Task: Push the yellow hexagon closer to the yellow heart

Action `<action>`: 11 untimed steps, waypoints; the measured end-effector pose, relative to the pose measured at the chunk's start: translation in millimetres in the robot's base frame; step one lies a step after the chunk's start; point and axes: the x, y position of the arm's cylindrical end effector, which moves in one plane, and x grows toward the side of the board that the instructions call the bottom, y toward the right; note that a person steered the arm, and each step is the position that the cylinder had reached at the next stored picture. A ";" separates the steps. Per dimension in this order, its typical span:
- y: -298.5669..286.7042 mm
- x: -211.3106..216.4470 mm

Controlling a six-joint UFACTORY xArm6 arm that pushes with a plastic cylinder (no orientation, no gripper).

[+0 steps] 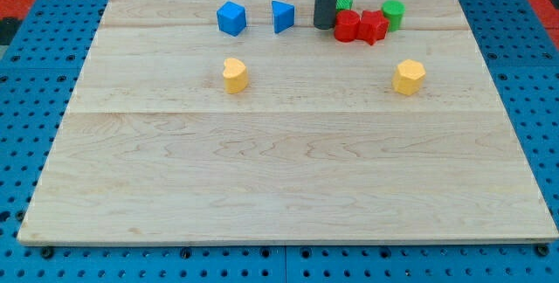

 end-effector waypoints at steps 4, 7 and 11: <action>-127.4 4.6; 56.8 70.5; 4.4 128.6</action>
